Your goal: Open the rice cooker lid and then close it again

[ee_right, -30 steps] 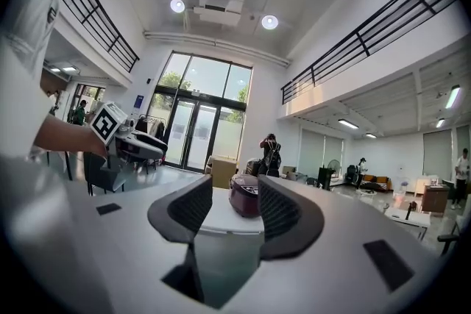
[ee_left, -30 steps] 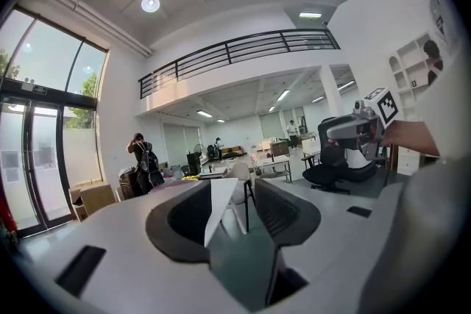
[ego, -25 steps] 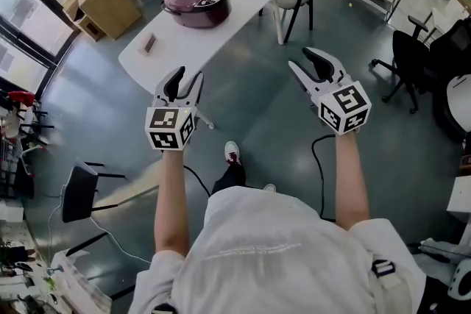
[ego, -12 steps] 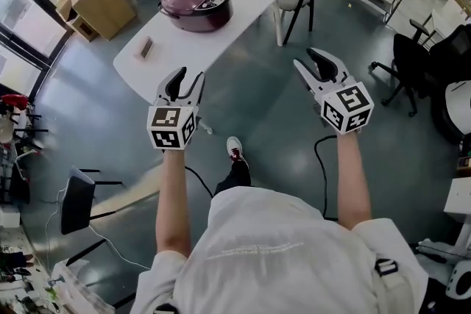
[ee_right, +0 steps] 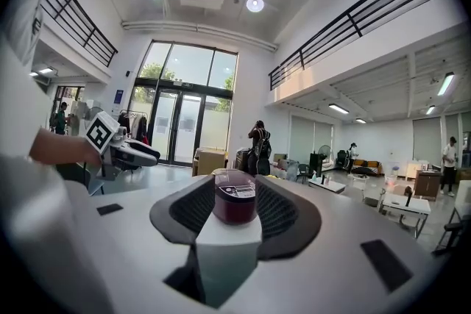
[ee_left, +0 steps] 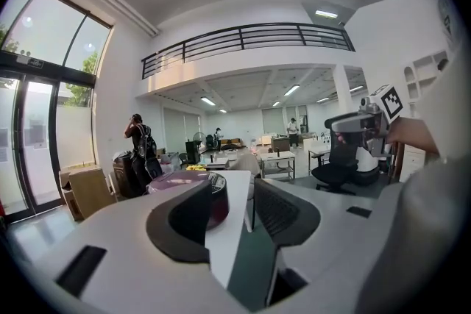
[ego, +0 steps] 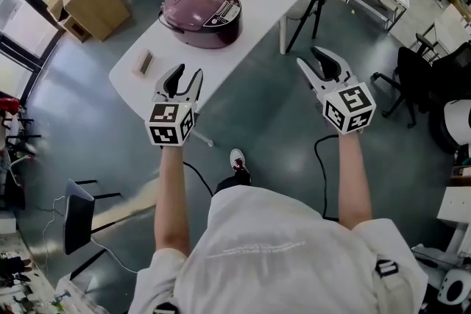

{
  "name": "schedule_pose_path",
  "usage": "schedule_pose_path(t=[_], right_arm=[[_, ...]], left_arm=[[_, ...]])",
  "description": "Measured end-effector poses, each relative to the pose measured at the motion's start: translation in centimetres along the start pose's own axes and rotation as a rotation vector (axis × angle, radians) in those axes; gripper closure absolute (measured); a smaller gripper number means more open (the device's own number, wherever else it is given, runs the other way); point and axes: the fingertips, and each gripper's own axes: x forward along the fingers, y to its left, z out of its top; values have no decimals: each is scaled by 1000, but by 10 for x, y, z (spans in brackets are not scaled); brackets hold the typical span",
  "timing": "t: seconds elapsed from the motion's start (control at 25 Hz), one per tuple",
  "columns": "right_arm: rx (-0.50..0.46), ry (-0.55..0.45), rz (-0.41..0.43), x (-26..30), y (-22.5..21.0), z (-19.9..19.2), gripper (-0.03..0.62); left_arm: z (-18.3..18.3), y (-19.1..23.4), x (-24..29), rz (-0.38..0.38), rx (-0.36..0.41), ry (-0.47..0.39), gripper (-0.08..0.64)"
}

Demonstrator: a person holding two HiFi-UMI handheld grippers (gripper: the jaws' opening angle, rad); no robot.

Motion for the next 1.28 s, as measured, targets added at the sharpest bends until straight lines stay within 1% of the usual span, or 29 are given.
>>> schedule_pose_path(t=[0.24, 0.44, 0.6, 0.76, 0.96, 1.12, 1.28], right_arm=[[2, 25, -16, 58, -13, 1, 405], [2, 36, -30, 93, -25, 5, 405], [-2, 43, -40, 116, -30, 9, 405], [-1, 45, -40, 137, -34, 12, 405], [-1, 56, -35, 168, -32, 10, 407], [2, 83, -27, 178, -29, 3, 407], [-2, 128, -13, 181, -32, -13, 407]], left_arm=[[-1, 45, 48, -28, -15, 11, 364], [3, 72, 81, -48, -22, 14, 368], [5, 89, 100, -66, -29, 12, 368], [8, 106, 112, -68, -32, 10, 369], [1, 129, 128, -71, -37, 22, 371], [-2, 134, 141, -86, -46, 29, 373], [-12, 127, 158, -108, -60, 52, 373]])
